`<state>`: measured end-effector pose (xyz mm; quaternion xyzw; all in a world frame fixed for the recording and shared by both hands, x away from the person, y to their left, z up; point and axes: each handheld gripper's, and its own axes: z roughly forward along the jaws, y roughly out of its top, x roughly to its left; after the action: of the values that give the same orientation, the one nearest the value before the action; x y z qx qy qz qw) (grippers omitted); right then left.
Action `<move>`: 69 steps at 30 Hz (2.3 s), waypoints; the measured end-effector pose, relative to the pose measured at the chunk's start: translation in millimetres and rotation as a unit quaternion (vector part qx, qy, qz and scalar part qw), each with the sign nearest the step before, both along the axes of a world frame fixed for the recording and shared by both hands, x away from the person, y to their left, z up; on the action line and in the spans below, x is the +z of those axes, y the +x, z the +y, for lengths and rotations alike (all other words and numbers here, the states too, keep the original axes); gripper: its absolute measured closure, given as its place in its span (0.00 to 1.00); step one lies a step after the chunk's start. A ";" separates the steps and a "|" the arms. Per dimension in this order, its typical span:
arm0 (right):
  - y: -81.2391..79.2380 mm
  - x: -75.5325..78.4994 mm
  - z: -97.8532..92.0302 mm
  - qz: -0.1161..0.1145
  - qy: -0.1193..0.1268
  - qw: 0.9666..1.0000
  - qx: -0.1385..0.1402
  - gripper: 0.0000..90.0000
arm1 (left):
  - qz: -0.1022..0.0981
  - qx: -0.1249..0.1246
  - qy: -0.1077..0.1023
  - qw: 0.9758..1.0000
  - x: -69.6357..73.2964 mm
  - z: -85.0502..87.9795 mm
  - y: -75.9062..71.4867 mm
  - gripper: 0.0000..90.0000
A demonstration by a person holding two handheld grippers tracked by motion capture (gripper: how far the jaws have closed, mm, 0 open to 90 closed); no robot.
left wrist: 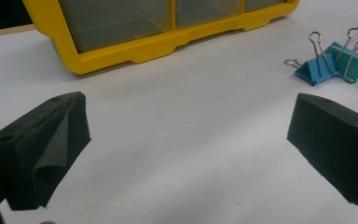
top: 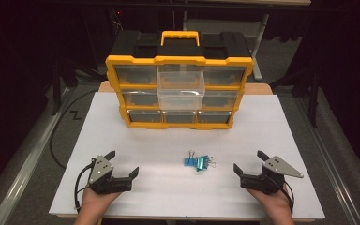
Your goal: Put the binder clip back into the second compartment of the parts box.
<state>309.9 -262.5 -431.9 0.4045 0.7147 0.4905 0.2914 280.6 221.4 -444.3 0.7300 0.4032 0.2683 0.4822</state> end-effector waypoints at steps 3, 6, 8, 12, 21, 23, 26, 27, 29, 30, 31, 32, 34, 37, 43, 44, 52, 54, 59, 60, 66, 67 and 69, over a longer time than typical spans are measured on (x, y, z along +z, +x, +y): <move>0.9 -0.6 1.5 0.006 -0.006 1.000 -0.001 0.00 | 0.003 -0.002 -0.002 1.000 -0.6 -0.4 0.7 0.00; 2.6 -1.7 4.1 0.013 -0.015 1.000 0.002 0.00 | 0.002 -0.008 -0.005 1.000 -0.9 -1.9 1.0 0.00; 3.1 -1.8 4.9 0.015 -0.018 1.000 0.002 0.00 | -0.001 -0.010 -0.006 1.000 -0.3 -2.0 0.9 0.00; 4.2 -2.8 5.5 0.032 -0.018 0.999 0.004 0.00 | -0.003 -0.012 -0.010 1.000 0.5 -2.5 -0.1 0.00; 7.0 -2.7 9.2 0.072 -0.049 0.996 0.010 0.00 | 0.003 -0.023 -0.012 1.000 0.0 -5.3 1.0 0.00; 7.4 -2.2 10.2 0.078 -0.053 0.995 0.010 0.00 | 0.002 -0.024 -0.016 1.000 0.1 -5.3 0.9 0.00; 10.7 0.1 15.5 0.107 -0.077 0.991 0.016 0.00 | -0.001 -0.029 -0.009 1.000 0.8 -4.5 0.6 0.00; 10.7 0.1 15.5 0.107 -0.077 0.991 0.016 0.00 | -0.001 -0.029 -0.009 1.000 0.8 -4.5 0.6 0.00; 12.3 0.0 18.2 0.124 -0.093 0.988 0.018 0.00 | -0.003 -0.033 0.002 0.999 0.4 -5.9 -0.3 0.00; 12.7 0.1 18.6 0.132 -0.093 0.987 0.021 0.00 | -0.003 -0.036 0.004 0.999 0.5 -6.2 -0.4 0.00; 13.1 0.3 18.9 0.139 -0.092 0.986 0.022 0.00 | -0.003 -0.036 0.004 0.999 0.5 -6.2 -0.4 0.00; 13.4 0.6 19.3 0.144 -0.093 0.985 0.022 0.00 | -0.006 -0.037 0.005 0.999 0.9 -6.4 -0.5 0.00; 14.1 2.1 20.1 0.153 -0.102 0.983 0.023 0.00 | -0.006 -0.038 0.004 0.999 1.3 -6.0 -0.3 0.00; 15.7 4.0 20.6 0.170 -0.109 0.979 0.032 0.00 | -0.007 -0.038 0.001 0.999 1.5 -5.3 -0.1 0.00; 15.7 6.9 23.1 0.197 -0.123 0.972 0.044 0.01 | -0.009 -0.045 -0.013 0.999 2.4 -4.4 -0.4 0.00; 14.7 8.2 25.0 0.208 -0.132 0.968 0.052 0.01 | -0.009 -0.046 -0.012 0.999 2.8 -4.6 -0.8 0.00; 9.6 11.0 32.1 0.246 -0.155 0.953 0.082 0.01 | -0.011 -0.048 -0.010 0.999 2.5 -5.3 -1.0 0.00; 8.5 11.4 34.4 0.246 -0.165 0.951 0.090 0.01 | -0.011 -0.049 -0.009 0.999 2.5 -5.2 -1.0 0.00; 4.4 14.3 42.3 0.248 -0.167 0.949 0.105 0.03 | -0.011 -0.049 -0.010 0.999 2.6 -5.1 -1.2 0.00; 3.0 16.0 45.0 0.246 -0.166 0.949 0.107 0.03 | -0.011 -0.049 -0.010 0.999 2.6 -5.2 -1.1 0.00; 0.9 30.3 62.5 0.229 -0.170 0.950 0.127 0.09 | -0.010 -0.051 -0.010 0.999 2.5 -5.5 -0.9 0.00; 1.8 33.0 65.3 0.225 -0.172 0.950 0.132 0.10 | -0.010 -0.051 -0.009 0.999 2.5 -5.4 -0.9 0.00; 3.8 38.4 71.1 0.219 -0.173 0.950 0.137 0.11 | -0.011 -0.052 -0.011 0.999 2.4 -5.4 -0.8 0.00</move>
<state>313.7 -191.4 -393.5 0.3432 0.8836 0.2937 0.1233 279.8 215.9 -441.9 0.7416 0.3624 0.2466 0.5078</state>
